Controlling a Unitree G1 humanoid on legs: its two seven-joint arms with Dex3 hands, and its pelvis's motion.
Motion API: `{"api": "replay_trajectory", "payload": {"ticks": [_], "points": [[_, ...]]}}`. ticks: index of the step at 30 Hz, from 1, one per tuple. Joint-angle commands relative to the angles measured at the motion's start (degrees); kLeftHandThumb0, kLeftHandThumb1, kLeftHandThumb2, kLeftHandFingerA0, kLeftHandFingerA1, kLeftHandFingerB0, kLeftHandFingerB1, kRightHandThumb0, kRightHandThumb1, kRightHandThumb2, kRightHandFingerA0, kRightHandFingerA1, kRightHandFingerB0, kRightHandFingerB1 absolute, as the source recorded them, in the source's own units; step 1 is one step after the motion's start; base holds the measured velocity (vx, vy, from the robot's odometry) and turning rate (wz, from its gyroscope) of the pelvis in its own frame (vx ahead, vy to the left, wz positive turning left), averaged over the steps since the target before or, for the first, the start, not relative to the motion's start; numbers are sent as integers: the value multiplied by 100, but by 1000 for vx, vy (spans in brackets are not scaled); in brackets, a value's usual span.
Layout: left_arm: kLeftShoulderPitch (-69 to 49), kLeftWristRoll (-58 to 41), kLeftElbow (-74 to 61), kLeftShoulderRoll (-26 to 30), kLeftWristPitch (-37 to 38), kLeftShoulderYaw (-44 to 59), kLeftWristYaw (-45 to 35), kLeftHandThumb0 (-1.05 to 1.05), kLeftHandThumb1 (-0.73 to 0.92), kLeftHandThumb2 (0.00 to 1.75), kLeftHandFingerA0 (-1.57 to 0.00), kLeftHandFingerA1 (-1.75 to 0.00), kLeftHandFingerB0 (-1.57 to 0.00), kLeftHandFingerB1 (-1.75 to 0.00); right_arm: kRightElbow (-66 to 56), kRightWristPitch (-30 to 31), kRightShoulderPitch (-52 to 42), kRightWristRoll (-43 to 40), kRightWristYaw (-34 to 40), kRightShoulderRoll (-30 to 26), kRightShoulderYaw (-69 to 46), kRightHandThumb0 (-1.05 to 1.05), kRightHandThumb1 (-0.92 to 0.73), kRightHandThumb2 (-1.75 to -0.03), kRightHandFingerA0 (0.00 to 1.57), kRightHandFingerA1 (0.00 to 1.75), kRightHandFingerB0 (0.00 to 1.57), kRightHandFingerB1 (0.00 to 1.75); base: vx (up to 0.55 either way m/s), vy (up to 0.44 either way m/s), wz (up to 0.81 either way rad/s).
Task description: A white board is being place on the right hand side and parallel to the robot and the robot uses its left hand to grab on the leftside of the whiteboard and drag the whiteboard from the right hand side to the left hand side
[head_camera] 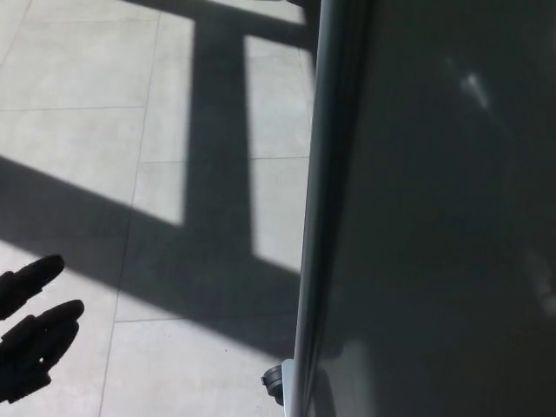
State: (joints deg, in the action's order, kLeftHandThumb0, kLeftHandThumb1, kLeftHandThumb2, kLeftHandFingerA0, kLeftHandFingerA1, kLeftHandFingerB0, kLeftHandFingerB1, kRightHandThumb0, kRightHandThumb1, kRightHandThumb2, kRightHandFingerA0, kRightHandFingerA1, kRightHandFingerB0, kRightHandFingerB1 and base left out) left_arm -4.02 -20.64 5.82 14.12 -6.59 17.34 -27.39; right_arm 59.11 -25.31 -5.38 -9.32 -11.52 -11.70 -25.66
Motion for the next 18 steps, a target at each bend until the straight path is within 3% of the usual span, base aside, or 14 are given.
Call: {"api": "replay_trajectory", "payload": {"ticks": [1, 2, 3, 6, 9, 10, 11, 14, 15, 18], "points": [[772, -213, -1050, -5, -1555, -633, 428, -10, 66, 61, -20, -40, -24, -33, 56, -380, -72, -34, 62, -94, 35, -68, -61, -59, 96, 76, 45, 55, 0, 0, 0], [839, -151, -1143, -23, -1653, -715, 509, -10, 66, 60, -21, -40, -21, -32, 74, -396, -74, -48, 45, -85, 30, -67, -44, -92, 93, 84, 42, 63, 0, 0, 0], [955, -105, -1197, -49, -1768, -808, 578, -8, 66, 60, -18, -40, -15, -31, 87, -415, -74, -57, 32, -80, 31, -67, -62, -59, 97, 76, 44, 54, 0, 0, 0], [1530, 243, -1045, -206, -1791, -1221, 738, -9, 60, 60, -14, -41, -17, -34, 92, -449, -70, -25, 64, -81, 67, -66, -63, -59, 93, 76, 41, 52, 0, 1, 2], [1943, 368, -811, -191, -1857, -1449, 749, -12, 59, 58, -20, -41, -17, -32, 126, -531, -55, 18, 97, -107, 109, -67, -63, -59, 94, 76, 41, 53, 0, 0, 0], [2079, 322, -669, -221, -1846, -1473, 699, -4, 62, 58, -23, -42, -18, -31, 109, -489, -43, -10, 91, -95, 100, -69, -62, -59, 95, 76, 42, 53, 0, 0, 0], [2232, 279, -536, -260, -1910, -1513, 718, -5, 61, 58, -27, -42, -20, -30, 108, -475, -35, -38, 87, -93, 89, -68, -45, -92, 93, 83, 40, 61, 0, 0, 0], [2664, 453, -86, -304, -1888, -1716, 751, -22, 50, 57, -30, -41, -24, -31, 138, -535, -29, -45, 71, -104, 92, -67, -47, -93, 93, 84, 42, 62, 0, 0, 0], [2800, 522, 57, -302, -1835, -1794, 740, -23, 50, 58, -29, -40, -24, -31, 161, -581, -19, -36, 74, -105, 101, -68, -65, -60, 95, 77, 44, 53, 0, 0, 0], [3031, 634, 354, -321, -1579, -1969, 666, -30, 47, 60, -31, -41, -25, -33, 217, -579, 13, -21, 111, -118, 127, -68, -65, -60, 95, 76, 45, 52, 0, 0, 0]]}}
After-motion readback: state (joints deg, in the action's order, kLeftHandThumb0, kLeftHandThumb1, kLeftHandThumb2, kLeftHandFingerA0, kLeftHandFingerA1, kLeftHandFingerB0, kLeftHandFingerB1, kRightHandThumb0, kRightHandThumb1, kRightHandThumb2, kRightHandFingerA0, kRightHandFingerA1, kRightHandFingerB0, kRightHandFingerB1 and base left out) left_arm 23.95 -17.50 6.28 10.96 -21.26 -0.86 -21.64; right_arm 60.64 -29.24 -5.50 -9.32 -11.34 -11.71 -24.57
